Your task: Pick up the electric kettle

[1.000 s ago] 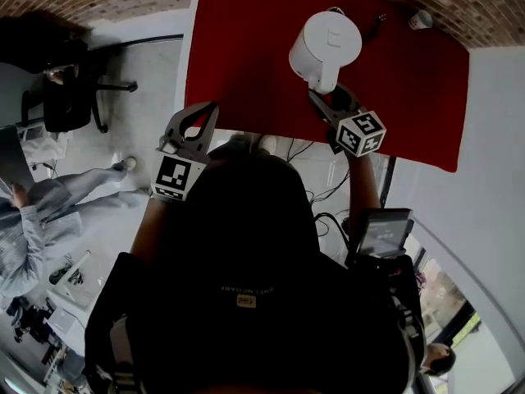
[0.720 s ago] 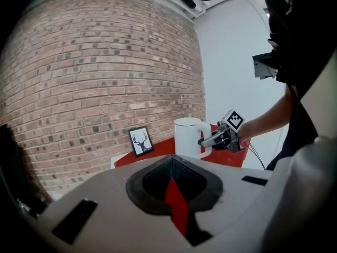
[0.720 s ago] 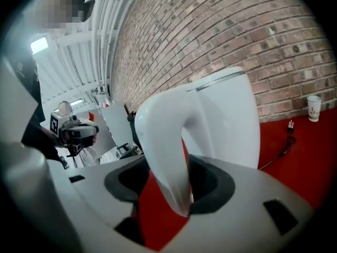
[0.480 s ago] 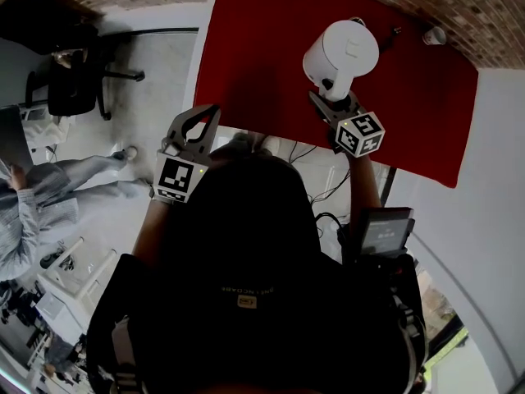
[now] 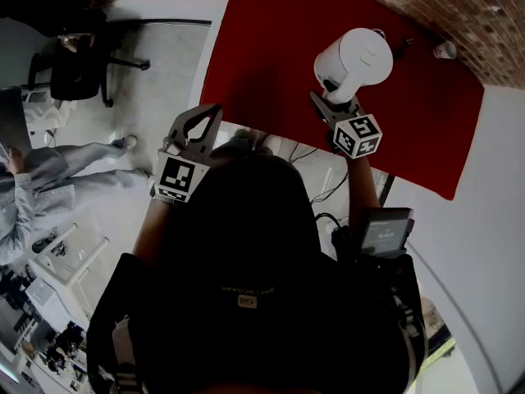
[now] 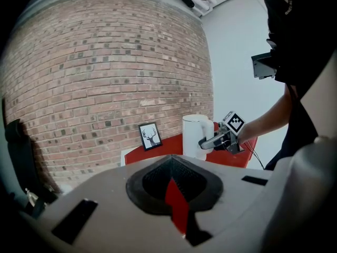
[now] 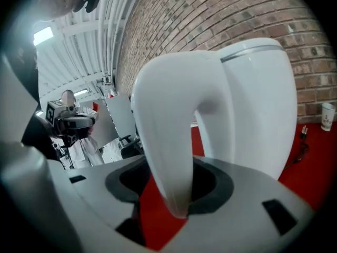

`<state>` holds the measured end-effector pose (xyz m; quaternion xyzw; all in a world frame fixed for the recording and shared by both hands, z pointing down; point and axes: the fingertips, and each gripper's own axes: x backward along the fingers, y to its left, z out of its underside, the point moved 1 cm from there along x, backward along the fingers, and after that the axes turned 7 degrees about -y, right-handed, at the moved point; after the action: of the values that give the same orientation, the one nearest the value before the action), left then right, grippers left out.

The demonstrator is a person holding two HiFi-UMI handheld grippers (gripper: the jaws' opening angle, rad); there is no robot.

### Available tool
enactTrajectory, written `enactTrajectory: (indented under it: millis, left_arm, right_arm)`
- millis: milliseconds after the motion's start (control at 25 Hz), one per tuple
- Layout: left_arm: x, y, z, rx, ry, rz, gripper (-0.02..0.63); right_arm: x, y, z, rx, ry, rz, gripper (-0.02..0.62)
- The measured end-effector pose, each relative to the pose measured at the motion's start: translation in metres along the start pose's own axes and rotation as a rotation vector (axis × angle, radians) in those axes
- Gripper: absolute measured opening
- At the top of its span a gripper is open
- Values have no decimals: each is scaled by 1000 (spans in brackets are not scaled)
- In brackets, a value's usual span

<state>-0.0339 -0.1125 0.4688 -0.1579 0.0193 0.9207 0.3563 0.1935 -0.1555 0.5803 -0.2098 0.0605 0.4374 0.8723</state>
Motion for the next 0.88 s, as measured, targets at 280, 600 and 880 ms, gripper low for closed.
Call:
enactTrajectory:
  millis: [280, 600, 880]
  left_arm:
    - [12, 9, 6, 18, 15, -38, 6]
    - [23, 18, 14, 35, 31, -86, 6]
    - [33, 26, 14, 42, 28, -123, 6]
  right_arm:
    - [-20, 9, -1, 38, 11, -27, 212]
    - [-42, 13, -5, 103, 3, -33, 213]
    - [-56, 16, -10, 144, -2, -1, 227]
